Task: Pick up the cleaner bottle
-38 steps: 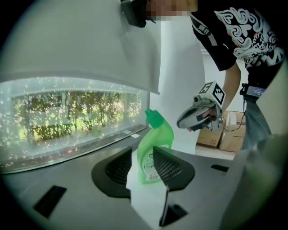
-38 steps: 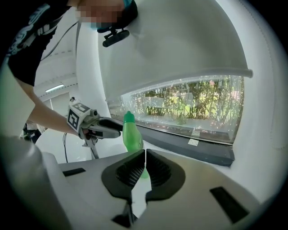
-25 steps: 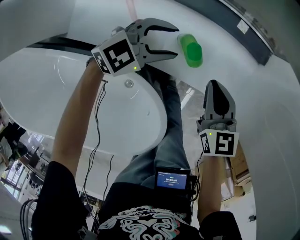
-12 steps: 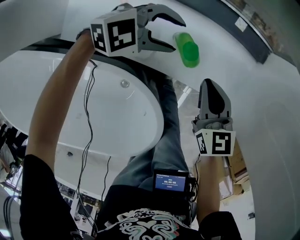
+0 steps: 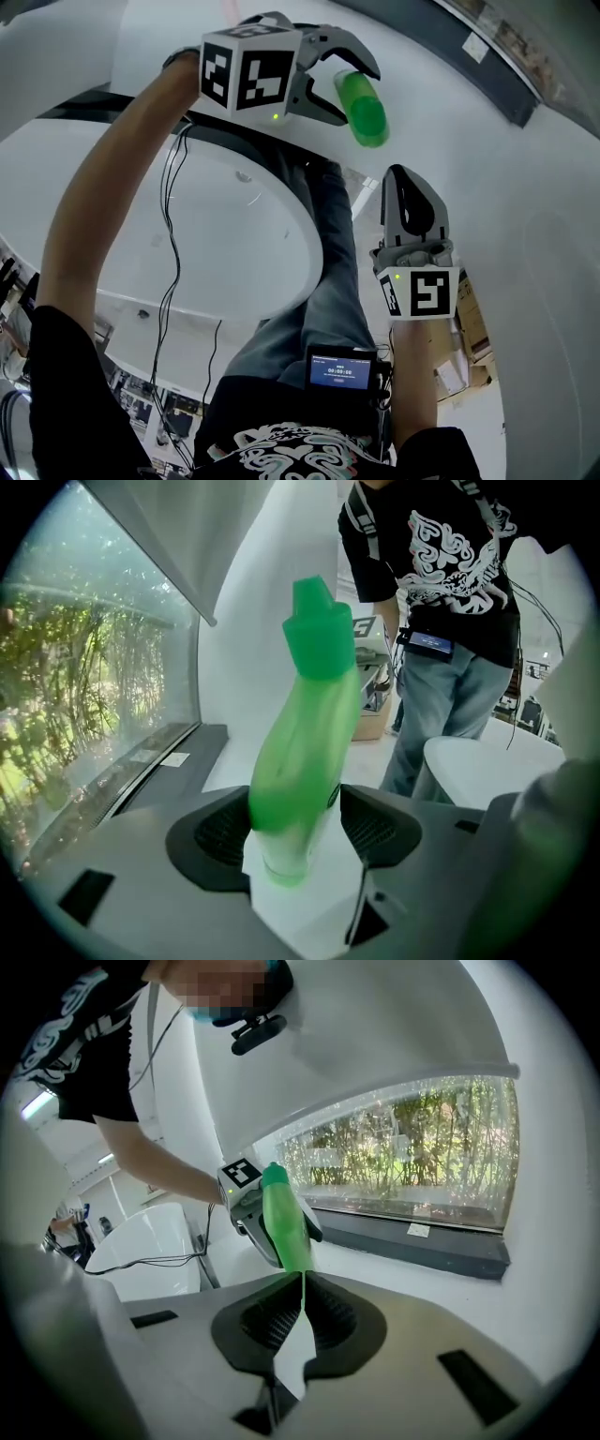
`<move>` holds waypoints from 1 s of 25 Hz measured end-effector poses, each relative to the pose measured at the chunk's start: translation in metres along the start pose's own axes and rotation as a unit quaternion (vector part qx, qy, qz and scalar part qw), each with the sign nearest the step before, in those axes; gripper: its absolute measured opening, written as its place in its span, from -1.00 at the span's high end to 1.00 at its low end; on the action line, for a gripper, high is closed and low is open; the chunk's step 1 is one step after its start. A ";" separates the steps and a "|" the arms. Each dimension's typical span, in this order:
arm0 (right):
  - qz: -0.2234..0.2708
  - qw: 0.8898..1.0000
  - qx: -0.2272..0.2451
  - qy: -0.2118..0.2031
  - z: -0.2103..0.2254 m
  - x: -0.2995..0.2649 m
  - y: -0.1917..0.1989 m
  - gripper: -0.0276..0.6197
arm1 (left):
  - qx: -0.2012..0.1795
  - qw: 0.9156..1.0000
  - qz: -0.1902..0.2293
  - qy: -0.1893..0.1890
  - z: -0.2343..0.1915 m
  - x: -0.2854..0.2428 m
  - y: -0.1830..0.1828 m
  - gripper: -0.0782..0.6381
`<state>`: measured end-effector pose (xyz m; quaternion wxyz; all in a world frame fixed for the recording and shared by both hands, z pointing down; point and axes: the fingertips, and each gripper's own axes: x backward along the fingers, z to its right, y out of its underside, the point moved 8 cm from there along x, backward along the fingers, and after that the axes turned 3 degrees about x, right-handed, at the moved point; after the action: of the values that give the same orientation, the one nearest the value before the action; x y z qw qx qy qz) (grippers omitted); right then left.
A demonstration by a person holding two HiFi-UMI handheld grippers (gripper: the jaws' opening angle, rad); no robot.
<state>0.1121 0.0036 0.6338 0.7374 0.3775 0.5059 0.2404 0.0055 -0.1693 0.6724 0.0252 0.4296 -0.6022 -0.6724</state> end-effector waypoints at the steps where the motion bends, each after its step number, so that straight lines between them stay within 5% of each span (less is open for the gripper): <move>1: 0.000 1.000 -0.001 0.001 0.001 0.000 0.000 0.82 | 0.003 1.000 0.005 -0.005 0.002 -0.003 0.001 -0.01; 5: -0.001 1.000 -0.002 0.005 0.006 0.001 0.000 0.83 | 0.040 0.998 0.022 -0.040 0.009 -0.011 0.006 -0.01; 10: 0.002 1.000 -0.004 0.009 0.007 0.002 -0.003 0.83 | 0.101 0.985 0.037 -0.133 0.025 -0.016 0.013 -0.01; 15: 0.006 1.000 -0.012 0.008 0.007 0.006 0.000 0.83 | 0.162 0.959 0.041 -0.228 0.038 -0.033 0.008 0.01; 19: 0.009 1.000 -0.017 0.009 0.006 0.008 0.001 0.83 | 0.159 0.936 0.036 -0.312 0.043 -0.049 0.005 0.02; 25: 0.006 1.000 -0.023 0.017 0.011 0.010 0.008 0.83 | 0.186 0.930 0.023 -0.317 0.041 -0.058 0.020 0.02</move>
<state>0.1266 0.0126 0.6369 0.7355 0.3596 0.5104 0.2629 0.0073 -0.1103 0.7173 -0.2320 0.1765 -0.7031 -0.6486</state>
